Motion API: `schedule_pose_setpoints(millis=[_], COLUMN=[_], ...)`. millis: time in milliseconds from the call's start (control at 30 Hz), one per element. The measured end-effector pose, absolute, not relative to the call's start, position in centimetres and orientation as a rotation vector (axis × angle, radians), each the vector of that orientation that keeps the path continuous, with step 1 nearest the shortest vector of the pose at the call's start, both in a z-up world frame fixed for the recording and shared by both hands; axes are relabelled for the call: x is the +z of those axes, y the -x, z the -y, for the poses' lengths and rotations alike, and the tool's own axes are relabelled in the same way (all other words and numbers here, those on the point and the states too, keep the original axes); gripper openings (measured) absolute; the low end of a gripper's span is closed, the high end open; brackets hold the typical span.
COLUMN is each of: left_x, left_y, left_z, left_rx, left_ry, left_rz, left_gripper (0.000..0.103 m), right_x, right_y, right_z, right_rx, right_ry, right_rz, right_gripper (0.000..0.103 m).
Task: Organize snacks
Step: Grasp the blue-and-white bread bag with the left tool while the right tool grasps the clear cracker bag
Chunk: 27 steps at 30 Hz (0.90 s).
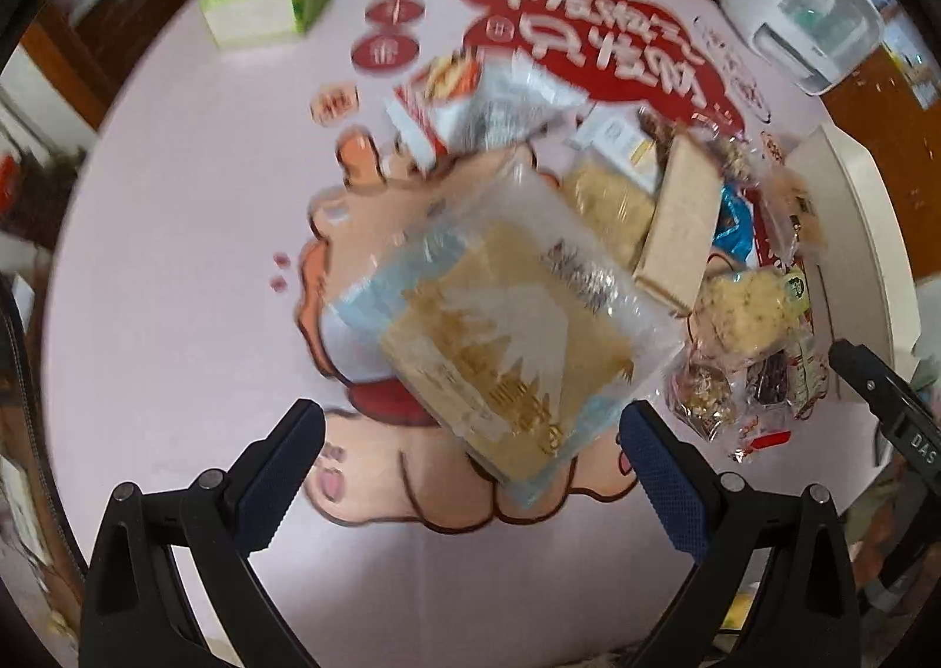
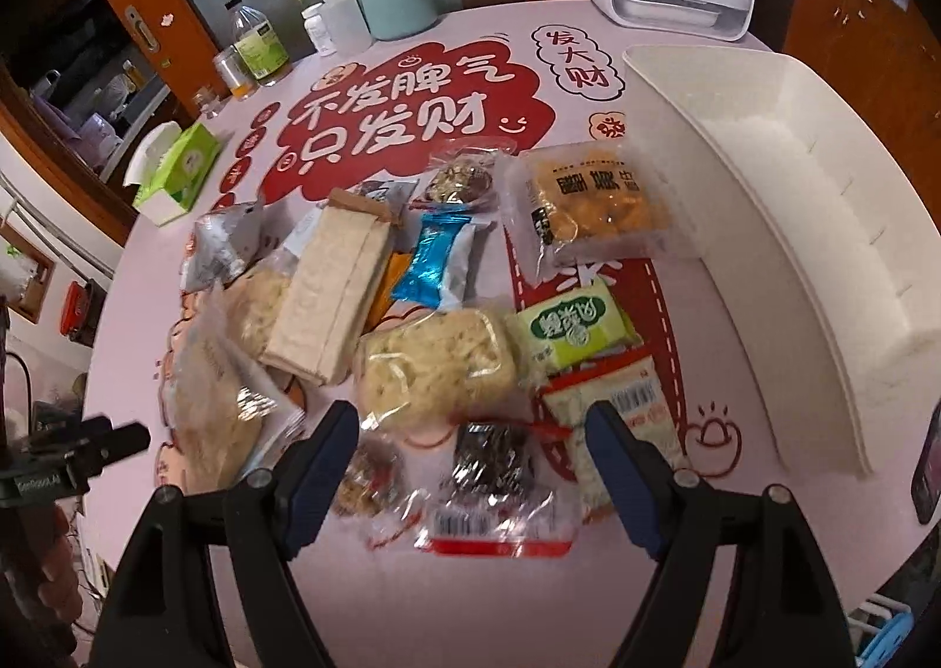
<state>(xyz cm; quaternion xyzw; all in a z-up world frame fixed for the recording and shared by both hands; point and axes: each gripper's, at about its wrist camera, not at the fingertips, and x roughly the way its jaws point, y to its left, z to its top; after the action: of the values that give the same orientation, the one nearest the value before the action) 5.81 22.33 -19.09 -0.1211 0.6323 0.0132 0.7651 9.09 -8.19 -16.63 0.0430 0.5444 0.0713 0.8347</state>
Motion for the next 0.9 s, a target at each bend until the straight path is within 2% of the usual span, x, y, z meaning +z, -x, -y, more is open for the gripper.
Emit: schedule_pose_setpoints(millis=[333,667,900], left_x=[-22.7,-23.8,-25.3], left_y=[-7.5,-9.0,-9.8], left_z=[-22.9,-20.6,-20.9], left_rx=[0.102,0.215,0.313], left_ry=[0.482,0.478,0.560], left_rz=[-1.450,-1.465,-1.496], left_gripper=[0.100,0.100,0.102], right_x=[-19.8,-23.1,-24.5], right_y=[-12.2,-12.6,-12.9], right_z=[5.8,2.3,1.3], right_rx=[0.224,0.326,0.322], right_ry=[0.089,0.250,0.294], right_rz=[-1.165,-1.237,-1.288], right_gripper=[0.096,0.103,0.103])
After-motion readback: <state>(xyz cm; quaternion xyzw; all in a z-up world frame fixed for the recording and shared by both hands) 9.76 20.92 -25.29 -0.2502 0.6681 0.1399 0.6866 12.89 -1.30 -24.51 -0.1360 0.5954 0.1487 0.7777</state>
